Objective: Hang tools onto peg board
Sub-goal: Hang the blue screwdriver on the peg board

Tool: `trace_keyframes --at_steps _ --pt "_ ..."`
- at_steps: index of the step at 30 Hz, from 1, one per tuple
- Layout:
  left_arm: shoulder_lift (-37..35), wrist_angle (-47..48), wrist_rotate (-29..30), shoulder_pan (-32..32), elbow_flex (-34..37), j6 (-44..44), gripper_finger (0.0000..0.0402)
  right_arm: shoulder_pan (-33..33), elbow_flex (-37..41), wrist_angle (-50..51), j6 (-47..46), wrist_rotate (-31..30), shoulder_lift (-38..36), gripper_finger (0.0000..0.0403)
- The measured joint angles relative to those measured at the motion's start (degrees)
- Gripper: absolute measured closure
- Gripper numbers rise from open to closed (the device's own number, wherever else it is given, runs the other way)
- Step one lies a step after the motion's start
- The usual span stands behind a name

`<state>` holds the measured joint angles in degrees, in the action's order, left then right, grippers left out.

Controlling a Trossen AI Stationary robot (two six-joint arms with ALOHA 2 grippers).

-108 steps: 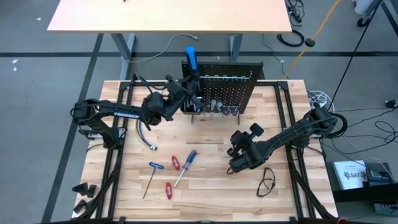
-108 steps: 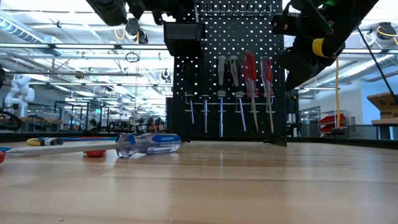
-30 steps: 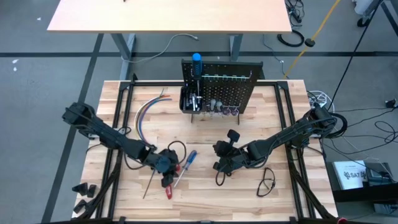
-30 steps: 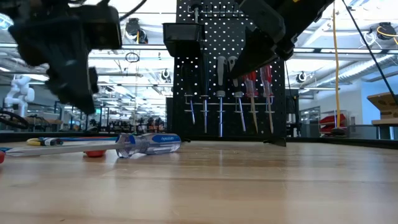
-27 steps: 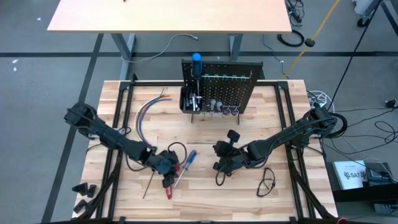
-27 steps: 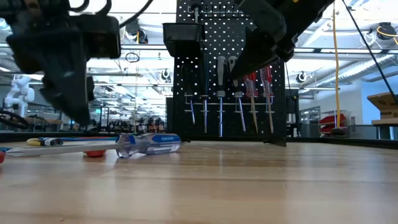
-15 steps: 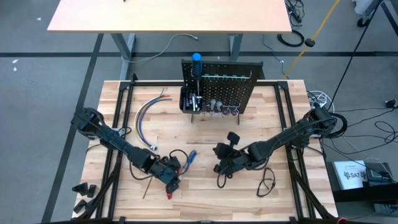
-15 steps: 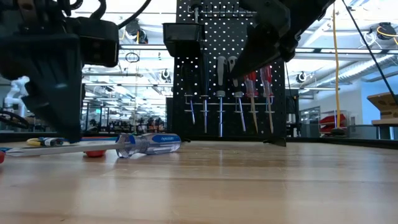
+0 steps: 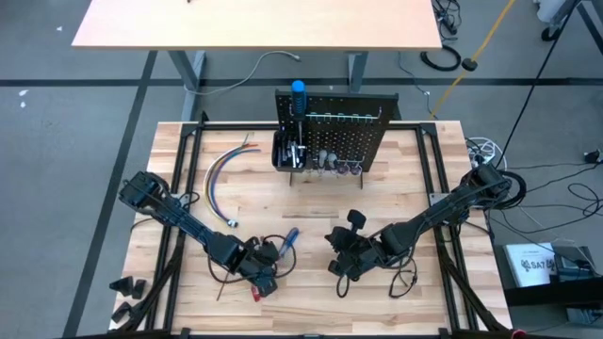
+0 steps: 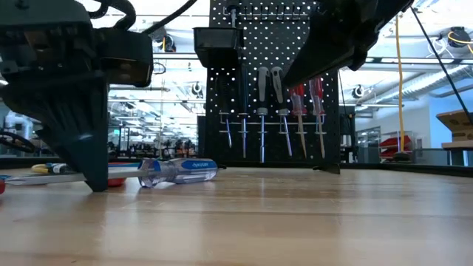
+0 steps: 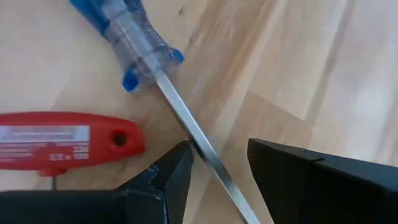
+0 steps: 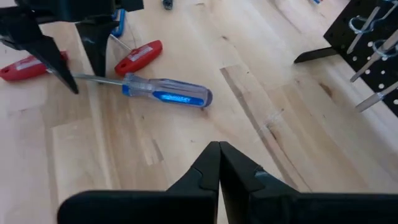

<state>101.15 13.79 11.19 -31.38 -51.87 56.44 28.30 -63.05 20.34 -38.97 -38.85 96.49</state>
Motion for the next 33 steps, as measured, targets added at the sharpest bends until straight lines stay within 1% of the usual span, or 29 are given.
trace_keyframes --at_steps 3,6,9,14,15,25,30,33 --pt "0.15 2.46 2.64 -0.30 -0.95 -0.28 0.0244 0.75 0.00 0.02 -1.21 -0.02 0.00 0.0403" --pt "0.15 2.56 3.09 -0.19 -1.29 -1.27 0.0268 1.62 0.00 0.04 -2.01 -0.04 0.00 0.0403" --pt "0.15 2.62 3.09 -0.20 -1.30 -1.73 0.0303 2.34 0.00 0.03 -2.37 -0.04 0.00 0.0403" --pt "0.13 1.64 3.05 -0.04 -1.36 -3.58 0.0377 2.94 0.00 0.02 -2.93 -0.09 0.02 0.0403" --pt "0.10 1.80 3.18 -0.04 -1.48 -3.63 0.0385 2.94 0.00 0.02 -3.19 -0.09 0.02 0.0403" --pt "-0.63 0.63 4.06 -0.11 -1.43 -5.23 0.0386 3.22 0.00 0.04 -3.44 -0.11 0.02 0.0403" --pt "-4.23 0.30 5.97 -0.15 -1.43 -8.16 0.0387 4.42 0.00 0.15 -2.37 -0.44 -0.11 0.0403" --pt "-7.39 0.51 8.17 -0.15 -1.43 -10.25 0.0387 5.21 0.00 0.24 -2.26 -0.47 -0.81 0.0403"
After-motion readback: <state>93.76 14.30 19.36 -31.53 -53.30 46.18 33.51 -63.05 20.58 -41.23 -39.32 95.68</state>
